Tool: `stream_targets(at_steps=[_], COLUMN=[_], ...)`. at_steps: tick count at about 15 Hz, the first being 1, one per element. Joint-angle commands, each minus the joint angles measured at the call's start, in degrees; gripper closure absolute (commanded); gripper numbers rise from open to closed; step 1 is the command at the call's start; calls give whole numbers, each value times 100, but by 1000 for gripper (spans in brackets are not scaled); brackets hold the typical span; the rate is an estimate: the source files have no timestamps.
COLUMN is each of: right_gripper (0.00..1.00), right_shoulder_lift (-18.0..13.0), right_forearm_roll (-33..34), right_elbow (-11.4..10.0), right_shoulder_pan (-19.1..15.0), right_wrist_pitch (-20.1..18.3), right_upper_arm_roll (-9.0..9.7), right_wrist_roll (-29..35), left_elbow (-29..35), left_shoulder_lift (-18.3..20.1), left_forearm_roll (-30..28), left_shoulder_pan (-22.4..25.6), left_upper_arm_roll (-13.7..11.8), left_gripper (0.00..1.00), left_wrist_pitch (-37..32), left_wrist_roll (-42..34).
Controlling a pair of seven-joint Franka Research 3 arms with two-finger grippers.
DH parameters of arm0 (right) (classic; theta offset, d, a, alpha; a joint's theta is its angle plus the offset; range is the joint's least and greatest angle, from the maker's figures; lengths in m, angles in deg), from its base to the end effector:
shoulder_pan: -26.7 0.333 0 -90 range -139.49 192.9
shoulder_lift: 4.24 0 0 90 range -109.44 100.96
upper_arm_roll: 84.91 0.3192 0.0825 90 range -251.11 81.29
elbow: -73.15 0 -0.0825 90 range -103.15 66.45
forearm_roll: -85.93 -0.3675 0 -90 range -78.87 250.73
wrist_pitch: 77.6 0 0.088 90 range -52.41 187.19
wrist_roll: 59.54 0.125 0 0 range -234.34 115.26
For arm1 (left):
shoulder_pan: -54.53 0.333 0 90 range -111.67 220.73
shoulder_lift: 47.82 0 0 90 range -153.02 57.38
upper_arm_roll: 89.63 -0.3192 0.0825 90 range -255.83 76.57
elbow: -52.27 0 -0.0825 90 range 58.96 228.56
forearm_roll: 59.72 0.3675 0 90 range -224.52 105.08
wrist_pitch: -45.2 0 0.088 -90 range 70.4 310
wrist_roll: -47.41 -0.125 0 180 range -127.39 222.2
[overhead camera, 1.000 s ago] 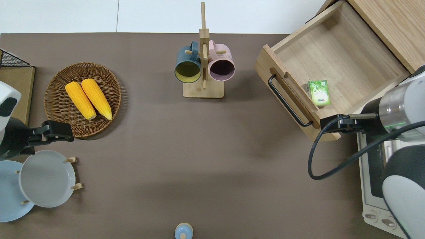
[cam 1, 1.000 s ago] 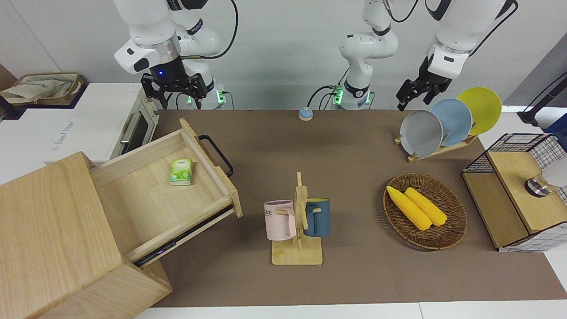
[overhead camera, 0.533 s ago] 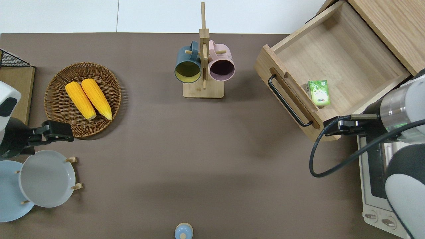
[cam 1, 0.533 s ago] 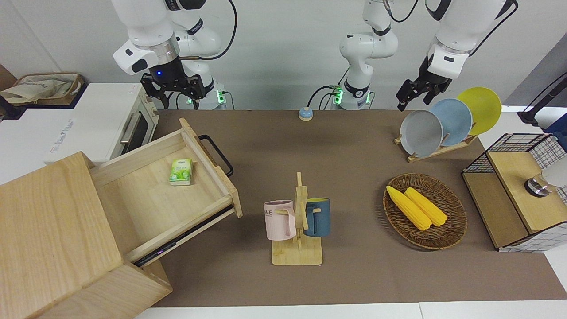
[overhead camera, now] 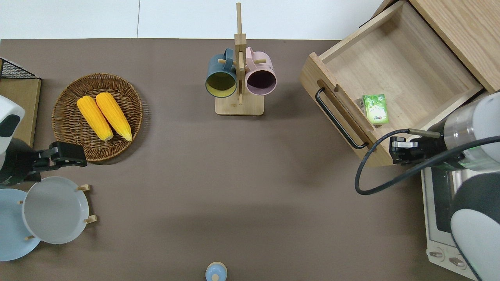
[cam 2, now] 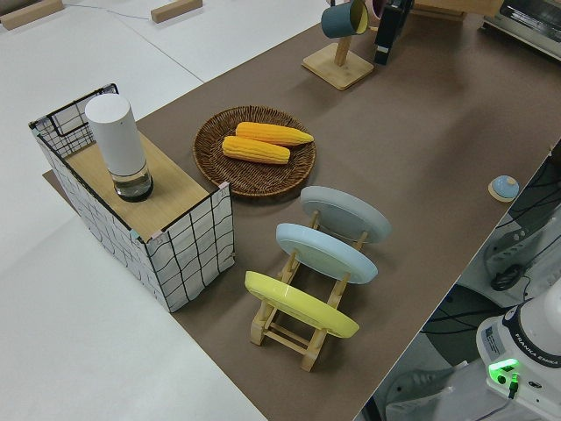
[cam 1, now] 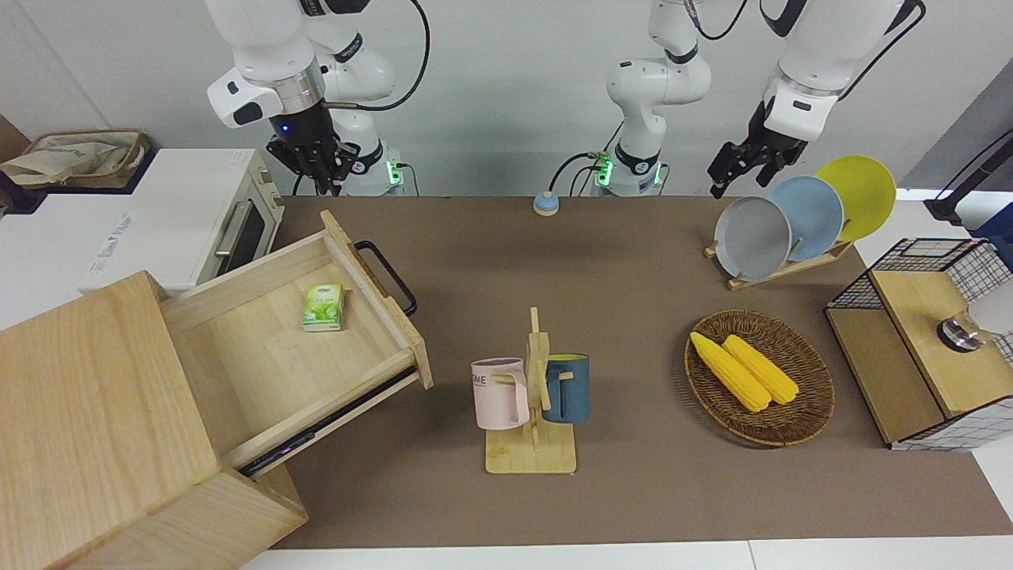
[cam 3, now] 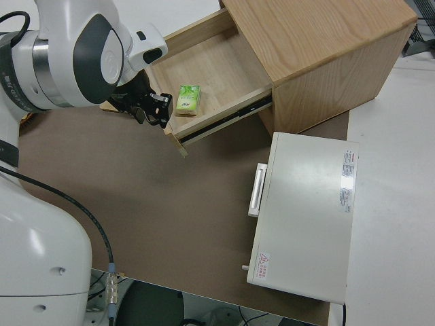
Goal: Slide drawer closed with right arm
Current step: 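Push the wooden drawer farther from the robot with the right gripper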
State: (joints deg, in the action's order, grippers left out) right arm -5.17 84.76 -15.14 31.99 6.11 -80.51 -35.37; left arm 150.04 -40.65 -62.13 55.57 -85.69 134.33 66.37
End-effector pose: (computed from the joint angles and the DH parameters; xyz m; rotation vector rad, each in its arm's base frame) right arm 0.5125 0.0907 0.6225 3.1148 -0.3933 -0.1045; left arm 0.4942 -0.0325 0.6113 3.0826 0.4357 -0.0495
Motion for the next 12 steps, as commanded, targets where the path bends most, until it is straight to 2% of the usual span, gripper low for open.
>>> stream_targets(at_steps=[1,5,9,12], right_gripper=[875,902,917,917], right_shoulder_lift=[-66,-179,-233,-242], right_forearm_roll=[-305,-410,-490,-490], right_elbow=[48,-31,-311,-698], right_shoulder_pan=[183,438,824,1167], right_wrist_pitch=[-84,-119,21,643], right_upper_arm_roll=[-9,9,9,9], right_wrist_roll=[1200,2019,2793,3653], left_elbow=[-21,-21,-21,-21], left_shoulder_lift=[48,48,48,48], left_forearm_roll=[-5,-5,-5,-5], left_shoulder_pan=[-7,-7,-7,-7], left_upper_arm_roll=[-25,-25,-25,-25], left_gripper=[7,7,7,7], left_wrist_pitch=[-97,-89,-97,-89], left_wrist_roll=[-51,-51,-51,-51])
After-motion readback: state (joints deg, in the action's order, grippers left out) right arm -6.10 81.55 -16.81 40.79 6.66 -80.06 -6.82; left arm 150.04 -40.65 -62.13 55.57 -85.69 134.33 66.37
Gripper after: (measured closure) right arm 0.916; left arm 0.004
